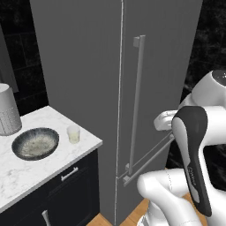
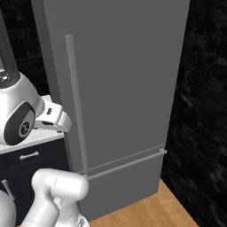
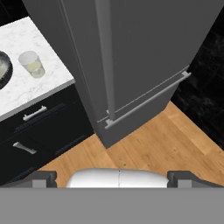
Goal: Grab a lemon wedge from the fridge and one ice cube from the ice bowl, and put them in the glass of lemonade.
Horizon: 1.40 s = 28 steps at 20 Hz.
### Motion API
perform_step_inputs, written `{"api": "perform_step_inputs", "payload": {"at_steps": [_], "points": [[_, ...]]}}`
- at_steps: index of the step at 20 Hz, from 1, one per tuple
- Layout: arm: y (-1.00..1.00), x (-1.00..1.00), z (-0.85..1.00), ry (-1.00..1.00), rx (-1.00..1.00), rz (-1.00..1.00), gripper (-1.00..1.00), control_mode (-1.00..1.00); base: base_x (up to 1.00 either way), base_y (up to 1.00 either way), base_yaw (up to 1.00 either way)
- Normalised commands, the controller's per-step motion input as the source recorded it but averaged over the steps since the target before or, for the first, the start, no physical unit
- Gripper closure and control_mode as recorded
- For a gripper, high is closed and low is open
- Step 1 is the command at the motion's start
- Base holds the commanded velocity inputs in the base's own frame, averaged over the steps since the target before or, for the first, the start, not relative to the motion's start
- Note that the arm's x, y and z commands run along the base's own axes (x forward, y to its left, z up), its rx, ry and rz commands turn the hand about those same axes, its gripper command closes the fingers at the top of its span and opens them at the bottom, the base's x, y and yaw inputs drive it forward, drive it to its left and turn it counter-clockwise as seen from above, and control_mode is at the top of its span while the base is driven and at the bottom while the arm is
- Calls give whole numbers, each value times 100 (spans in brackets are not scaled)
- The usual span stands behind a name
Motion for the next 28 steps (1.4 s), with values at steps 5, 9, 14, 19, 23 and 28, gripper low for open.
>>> {"api": "perform_step_inputs", "payload": {"at_steps": [5,9,14,19,23,28], "points": [[0,0,0,0,0,0,-100,100,0,0,0],[0,0,0,-2,0,0,-100,-100,0,0,0],[3,0,5,-12,1,0,-100,-100,0,0,0],[28,-2,43,-32,7,0,-100,-100,0,0,0],[30,51,100,-25,-1,0,-100,-100,0,0,0],[7,63,100,-3,-2,5,-100,-100,0,0,0]]}}
